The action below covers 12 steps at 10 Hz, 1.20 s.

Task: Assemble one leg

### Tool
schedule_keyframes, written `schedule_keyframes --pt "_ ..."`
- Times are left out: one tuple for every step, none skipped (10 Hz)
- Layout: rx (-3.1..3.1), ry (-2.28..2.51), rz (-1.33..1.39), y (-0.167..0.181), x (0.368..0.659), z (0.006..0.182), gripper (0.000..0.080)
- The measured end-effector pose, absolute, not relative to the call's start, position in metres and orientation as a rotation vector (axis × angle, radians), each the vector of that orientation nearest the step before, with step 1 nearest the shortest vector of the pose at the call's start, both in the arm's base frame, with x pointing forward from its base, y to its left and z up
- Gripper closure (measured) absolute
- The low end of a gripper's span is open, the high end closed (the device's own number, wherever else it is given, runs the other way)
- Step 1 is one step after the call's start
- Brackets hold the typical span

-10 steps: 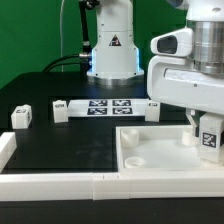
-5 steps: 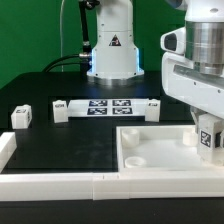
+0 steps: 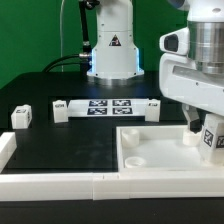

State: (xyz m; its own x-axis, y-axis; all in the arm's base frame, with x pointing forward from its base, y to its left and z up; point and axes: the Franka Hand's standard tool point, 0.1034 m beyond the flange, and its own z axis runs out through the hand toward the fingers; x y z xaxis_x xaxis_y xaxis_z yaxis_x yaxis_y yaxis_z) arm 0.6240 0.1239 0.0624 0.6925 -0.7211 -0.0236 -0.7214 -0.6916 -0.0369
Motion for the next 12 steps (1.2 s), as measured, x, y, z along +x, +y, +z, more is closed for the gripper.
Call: schedule_keyframes --pt "-2.904 1.078 0.007 0.1253 0.6238 0.0622 0.0155" --pt "-2.968 0.885 0.003 0.1271 0.6234 0.0622 0.0151" --pt "-3.009 0.734 0.0 0.1303 0.6227 0.0621 0.0151" --pt "-3.051 0.533 -0.004 0.1298 0.6228 0.0621 0.0151" --pt "-3.08 0.344 -0.009 0.1289 0.6228 0.0618 0.0151" --pt "-3.104 0.125 -0.014 0.1282 0.6228 0.0615 0.0151" --pt "-3.111 -0.05 -0.018 0.1274 0.6231 0.0615 0.0151" --pt "-3.112 -0.195 -0.021 0.1251 0.624 0.0613 0.0151" --pt "-3.108 -0.376 -0.024 0.122 0.6247 0.0614 0.0151" --pt "-3.103 -0.419 -0.023 0.1216 0.6246 0.0612 0.0151" --pt "-3.103 -0.421 -0.023 0.1214 0.6246 0.0611 0.0173" --pt "-3.104 -0.419 -0.023 0.1213 0.6246 0.0611 0.0173"
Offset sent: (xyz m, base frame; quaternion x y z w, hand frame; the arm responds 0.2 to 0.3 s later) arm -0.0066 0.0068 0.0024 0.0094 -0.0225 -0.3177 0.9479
